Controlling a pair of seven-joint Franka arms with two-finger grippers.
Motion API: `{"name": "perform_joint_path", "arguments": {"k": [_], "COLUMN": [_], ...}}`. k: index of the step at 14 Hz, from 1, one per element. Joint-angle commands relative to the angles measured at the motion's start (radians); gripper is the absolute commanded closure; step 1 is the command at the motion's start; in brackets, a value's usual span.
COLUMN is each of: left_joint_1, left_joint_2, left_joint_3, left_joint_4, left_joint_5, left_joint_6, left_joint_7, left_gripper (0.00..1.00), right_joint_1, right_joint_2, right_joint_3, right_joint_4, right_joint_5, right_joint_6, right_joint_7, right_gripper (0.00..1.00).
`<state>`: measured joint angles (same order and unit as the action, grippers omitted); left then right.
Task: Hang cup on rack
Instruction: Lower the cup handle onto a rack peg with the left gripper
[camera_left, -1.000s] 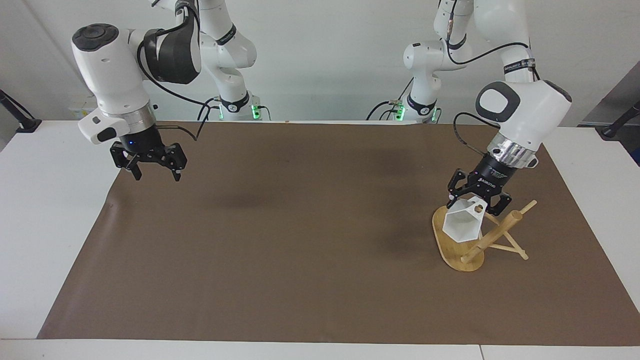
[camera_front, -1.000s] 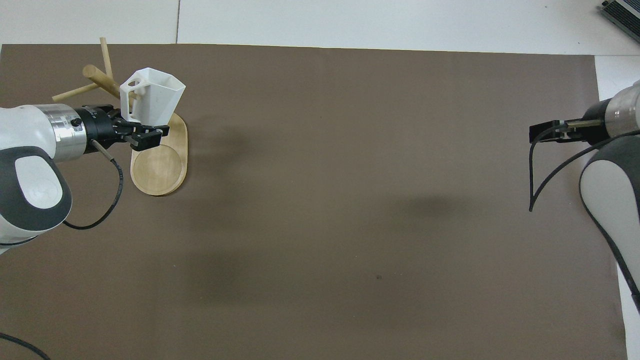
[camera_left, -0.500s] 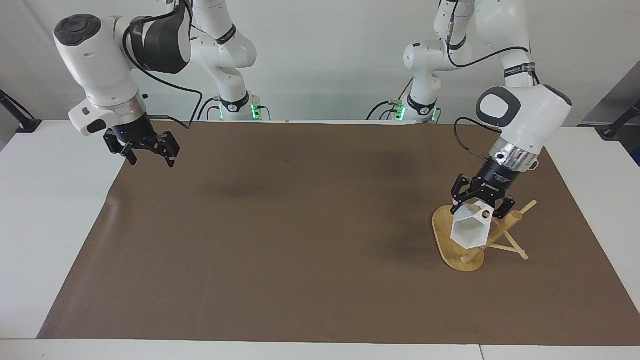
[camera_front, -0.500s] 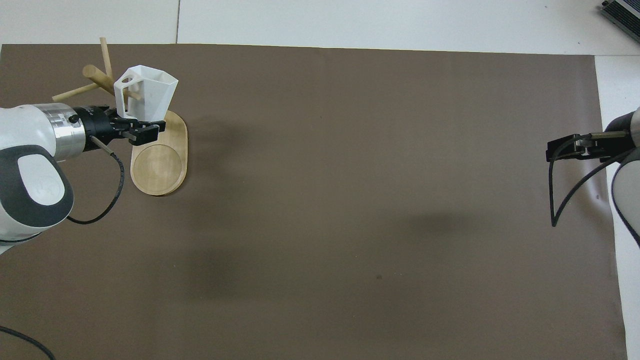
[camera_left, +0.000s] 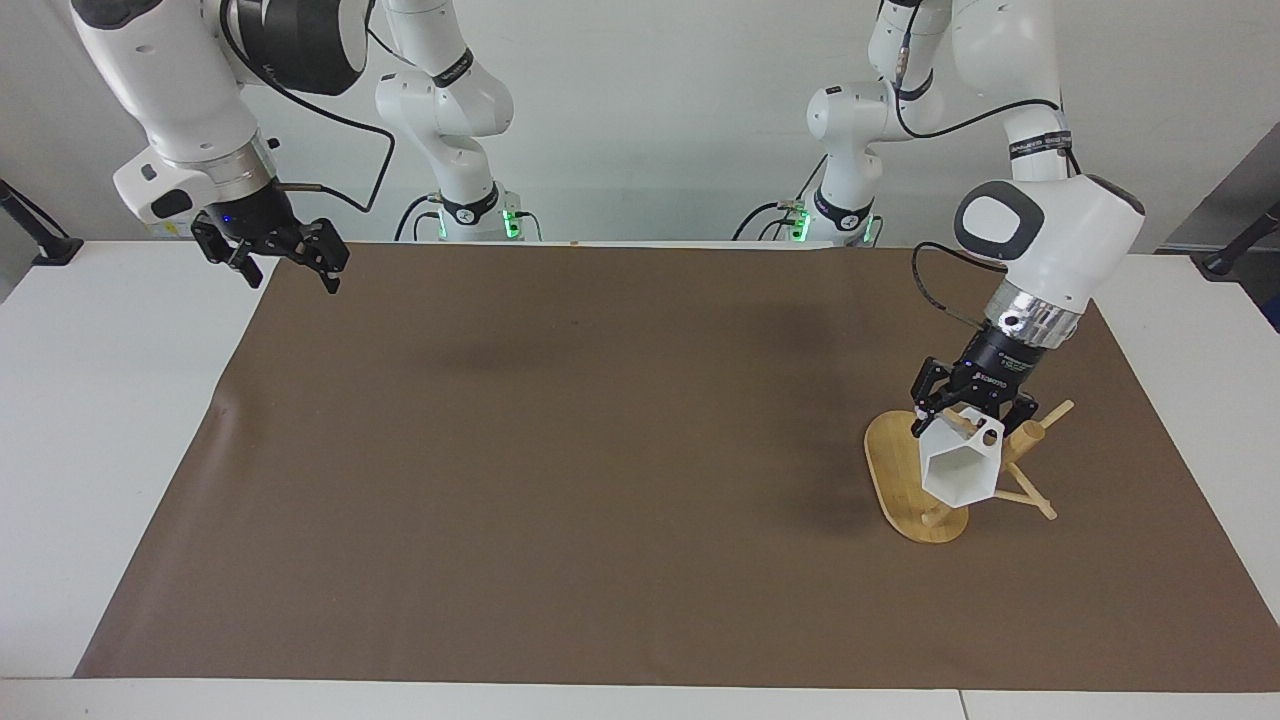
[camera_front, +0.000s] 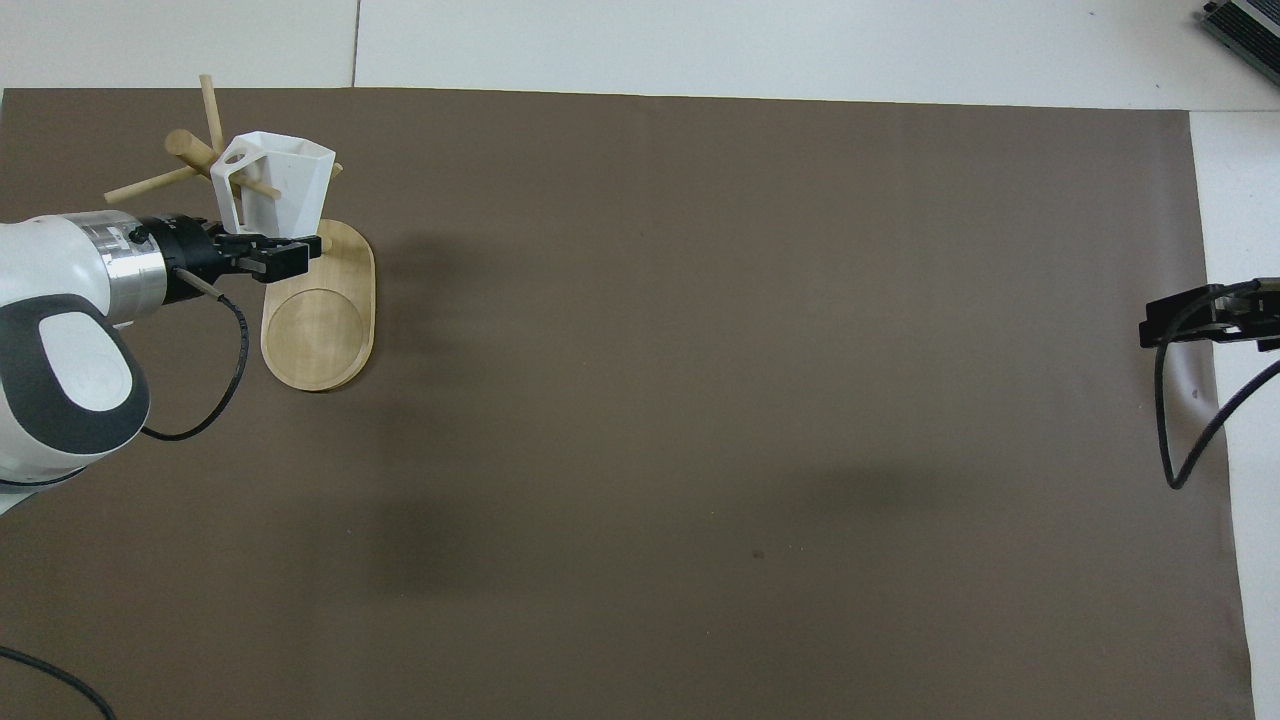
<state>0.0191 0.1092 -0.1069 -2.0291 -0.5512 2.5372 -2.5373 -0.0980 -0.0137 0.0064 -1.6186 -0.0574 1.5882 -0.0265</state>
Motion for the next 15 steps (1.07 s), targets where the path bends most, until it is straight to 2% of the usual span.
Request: {"name": "perform_joint_path", "arguments": {"k": [1,6,7,8,9,12,15], "left_joint_1": [-0.002,0.004,0.004,0.004,0.004,0.004,0.004], "left_joint_2": [-0.014,-0.016,-0.016,-0.017,-0.017,-0.016,-0.017], "left_joint_3": [-0.008,-0.008,-0.008,-0.008,-0.008,-0.007,-0.004], "left_joint_4": [-0.046,-0.049,-0.051,-0.053,-0.051,-0.036,0.009], "left_joint_5": [0.017,0.016,0.016,0.016,0.016,0.017,0.023], "left_joint_6": [0.055,0.051,0.049,0.049,0.045,0.009,-0.104], "left_joint_7": [-0.032,-0.034,-0.029,-0.029,-0.028,-0.017,0.052], "left_gripper": [1.00,1.00,0.69,0.19,0.00,0.00,0.00], "right_joint_1": [-0.002,-0.002,0.000,0.000,0.001,0.001,0.001], "right_joint_2": [-0.014,-0.015,-0.017,-0.017,-0.020,-0.023,-0.023], "right_joint_3": [-0.017,-0.051,-0.051,-0.051,-0.049,-0.051,-0.048], "right_joint_4": [0.029,0.032,0.032,0.032,0.031,0.031,0.029], "right_joint_5": [0.025,0.059,0.059,0.059,0.057,0.057,0.056], "right_joint_6": [-0.054,-0.053,-0.053,-0.053,-0.054,-0.056,-0.050], "right_joint_7": [-0.007,0.000,0.000,0.000,0.000,-0.009,-0.004], "right_gripper": [0.00,0.00,0.00,0.00,0.00,0.00,0.00]}}
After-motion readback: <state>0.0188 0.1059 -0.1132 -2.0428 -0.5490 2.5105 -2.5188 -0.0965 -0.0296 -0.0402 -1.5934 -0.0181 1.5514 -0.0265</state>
